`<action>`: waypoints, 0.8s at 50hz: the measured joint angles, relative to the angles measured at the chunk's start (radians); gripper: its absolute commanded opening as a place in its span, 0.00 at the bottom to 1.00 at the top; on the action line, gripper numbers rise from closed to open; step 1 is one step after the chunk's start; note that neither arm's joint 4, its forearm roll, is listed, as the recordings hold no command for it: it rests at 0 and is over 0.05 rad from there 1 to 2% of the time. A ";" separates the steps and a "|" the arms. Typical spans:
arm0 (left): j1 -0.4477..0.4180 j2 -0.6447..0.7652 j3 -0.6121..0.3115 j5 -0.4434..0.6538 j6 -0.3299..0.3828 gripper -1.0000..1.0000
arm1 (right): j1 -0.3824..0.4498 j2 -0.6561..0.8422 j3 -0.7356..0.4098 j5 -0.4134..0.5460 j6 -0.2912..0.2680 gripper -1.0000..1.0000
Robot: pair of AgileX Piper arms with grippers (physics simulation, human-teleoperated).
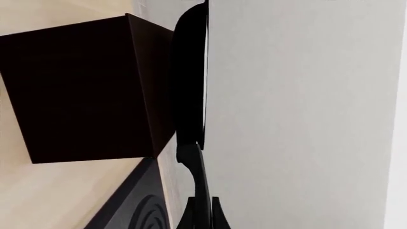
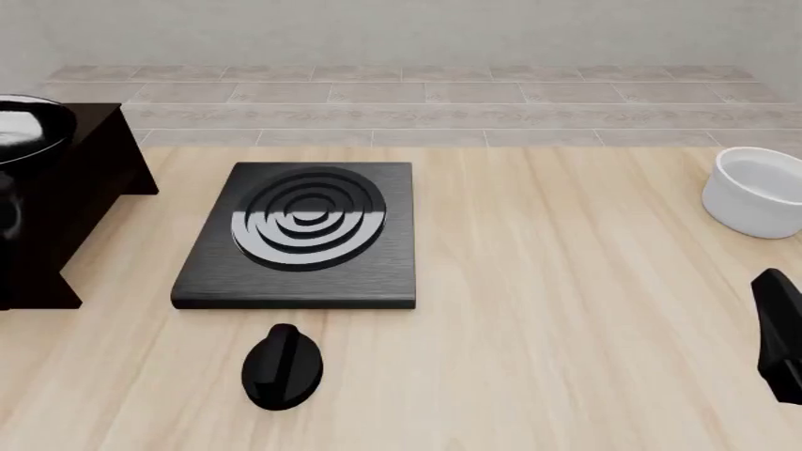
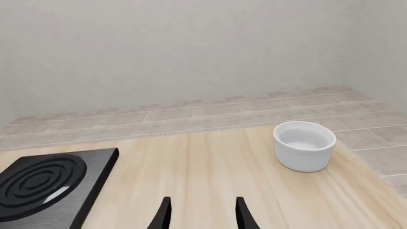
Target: Put the frying pan on top of the cabinet.
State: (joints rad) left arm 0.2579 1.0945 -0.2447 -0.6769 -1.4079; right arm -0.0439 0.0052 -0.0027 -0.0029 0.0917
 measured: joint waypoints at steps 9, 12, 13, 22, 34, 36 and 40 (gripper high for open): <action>0.002 0.006 0.000 -0.007 0.008 1.00 | 0.001 0.001 0.000 0.001 -0.001 1.00; 0.002 0.007 -0.001 -0.008 0.011 1.00 | 0.002 0.001 0.000 0.001 -0.001 1.00; 0.002 0.008 -0.001 -0.009 0.012 1.00 | 0.002 0.001 0.000 0.001 -0.002 1.00; 0.003 0.015 0.000 -0.019 0.020 1.00 | 0.004 0.003 0.000 0.001 -0.002 1.00; 0.016 0.007 0.003 -0.009 0.032 1.00 | 0.005 0.003 0.000 0.001 -0.003 1.00; 0.020 0.005 0.004 -0.006 0.033 1.00 | 0.006 0.003 0.000 0.001 -0.004 1.00; 0.028 0.003 0.005 -0.003 0.036 1.00 | 0.006 0.003 0.000 0.001 -0.004 1.00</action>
State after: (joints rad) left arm 0.2863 1.0974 -0.2393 -0.6800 -1.3715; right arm -0.0379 0.0084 -0.0029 -0.0017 0.0874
